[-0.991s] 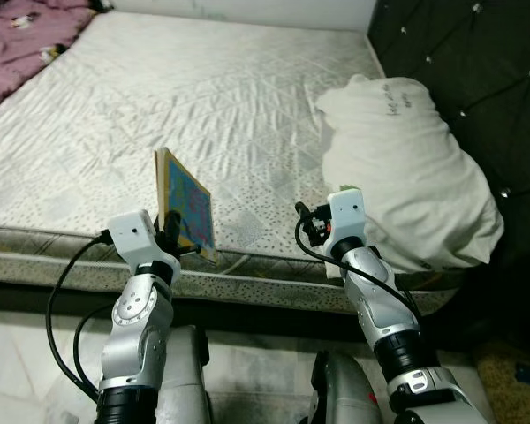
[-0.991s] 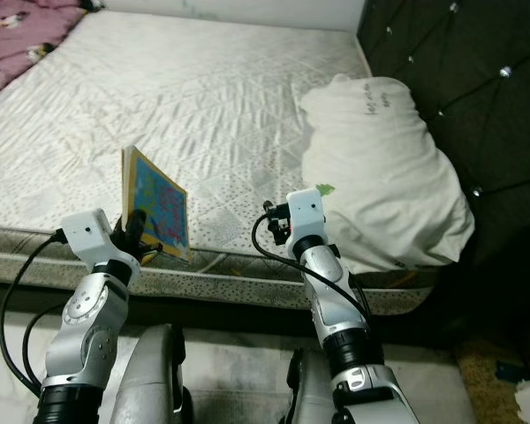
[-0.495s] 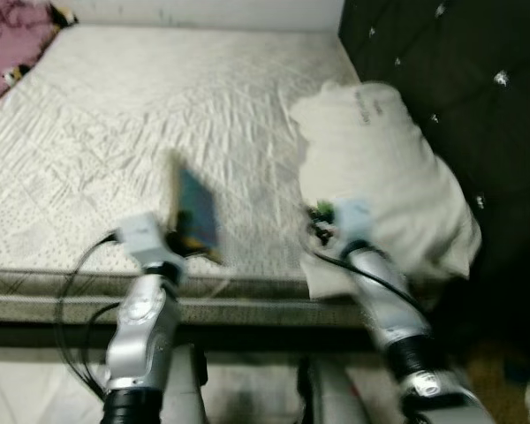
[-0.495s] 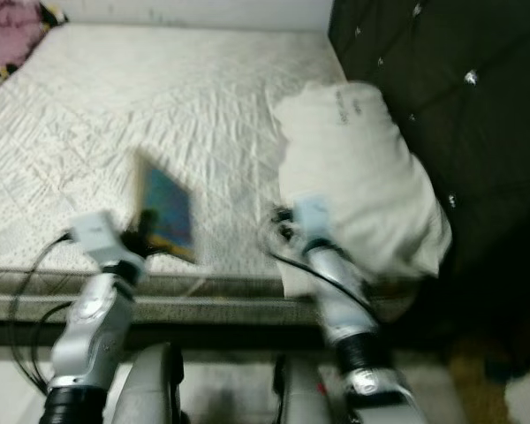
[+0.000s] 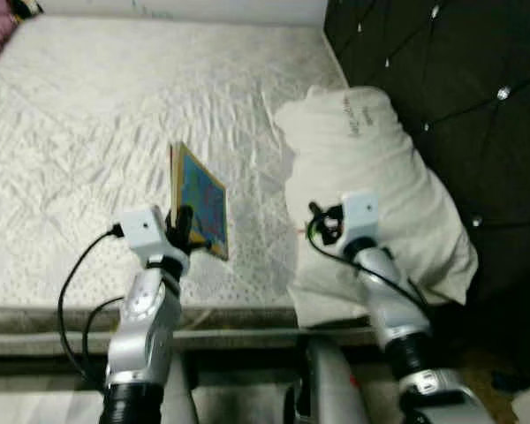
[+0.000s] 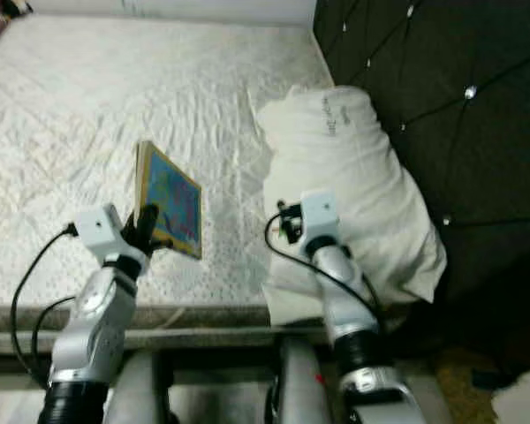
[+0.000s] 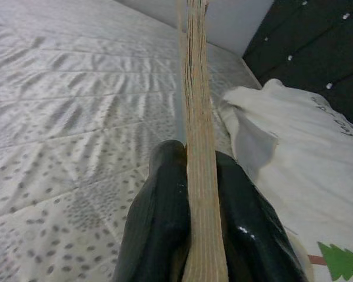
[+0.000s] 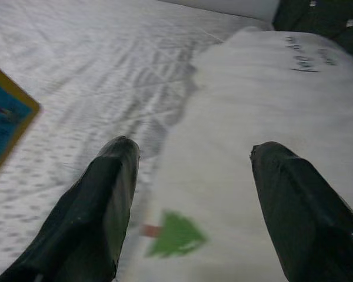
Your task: Clean up the room
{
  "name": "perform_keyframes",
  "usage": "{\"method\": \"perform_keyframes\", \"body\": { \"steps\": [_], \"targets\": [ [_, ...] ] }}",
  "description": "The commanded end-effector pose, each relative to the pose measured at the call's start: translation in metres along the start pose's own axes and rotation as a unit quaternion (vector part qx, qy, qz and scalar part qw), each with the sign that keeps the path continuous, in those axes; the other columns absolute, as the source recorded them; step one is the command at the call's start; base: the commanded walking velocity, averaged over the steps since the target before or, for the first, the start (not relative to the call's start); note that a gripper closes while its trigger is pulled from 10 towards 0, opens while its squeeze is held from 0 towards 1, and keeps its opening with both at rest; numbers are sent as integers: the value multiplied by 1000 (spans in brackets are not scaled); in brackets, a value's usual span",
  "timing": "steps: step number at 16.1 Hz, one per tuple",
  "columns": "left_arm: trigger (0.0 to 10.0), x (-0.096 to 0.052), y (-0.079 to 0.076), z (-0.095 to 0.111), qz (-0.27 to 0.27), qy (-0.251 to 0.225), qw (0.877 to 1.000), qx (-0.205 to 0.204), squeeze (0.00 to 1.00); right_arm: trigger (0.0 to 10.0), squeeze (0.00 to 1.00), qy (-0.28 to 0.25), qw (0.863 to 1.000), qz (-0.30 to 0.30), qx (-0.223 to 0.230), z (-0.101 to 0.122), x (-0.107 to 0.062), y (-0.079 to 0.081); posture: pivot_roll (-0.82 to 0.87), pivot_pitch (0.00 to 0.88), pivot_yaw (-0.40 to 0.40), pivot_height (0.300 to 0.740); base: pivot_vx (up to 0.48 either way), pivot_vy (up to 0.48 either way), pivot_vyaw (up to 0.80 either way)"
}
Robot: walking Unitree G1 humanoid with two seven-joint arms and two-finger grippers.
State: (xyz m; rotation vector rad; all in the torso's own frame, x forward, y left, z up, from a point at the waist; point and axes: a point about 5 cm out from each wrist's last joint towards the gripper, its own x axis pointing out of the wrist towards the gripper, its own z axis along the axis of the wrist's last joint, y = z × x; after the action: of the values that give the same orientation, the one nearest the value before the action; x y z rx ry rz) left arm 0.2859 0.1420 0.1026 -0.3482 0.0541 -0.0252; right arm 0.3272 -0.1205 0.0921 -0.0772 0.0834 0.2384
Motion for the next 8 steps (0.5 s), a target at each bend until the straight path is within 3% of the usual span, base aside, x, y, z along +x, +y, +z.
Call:
{"method": "perform_keyframes", "body": {
  "steps": [1, 5, 8],
  "targets": [
    [10000, 2, -2, 2, -3, -7, 1000, -6, 0, 10000, 0, -6, 1000, 7, -2, 3, 1, 3, 19, 45, -25, 590, 0, 0, 0],
    [10000, 14, -15, -8, -40, 29, 998, -40, 0, 10000, 0, -7, 1000, 2, -6, 4, 1, 1, 6, 45, -25, 580, 0, 0, 0],
    [10000, 22, -31, -14, -56, 52, 990, -116, 0, 10000, 0, -8, 1000, -2, -11, 3, -2, -3, -19, 41, -26, 580, 0, 0, 0]
  ]
}}
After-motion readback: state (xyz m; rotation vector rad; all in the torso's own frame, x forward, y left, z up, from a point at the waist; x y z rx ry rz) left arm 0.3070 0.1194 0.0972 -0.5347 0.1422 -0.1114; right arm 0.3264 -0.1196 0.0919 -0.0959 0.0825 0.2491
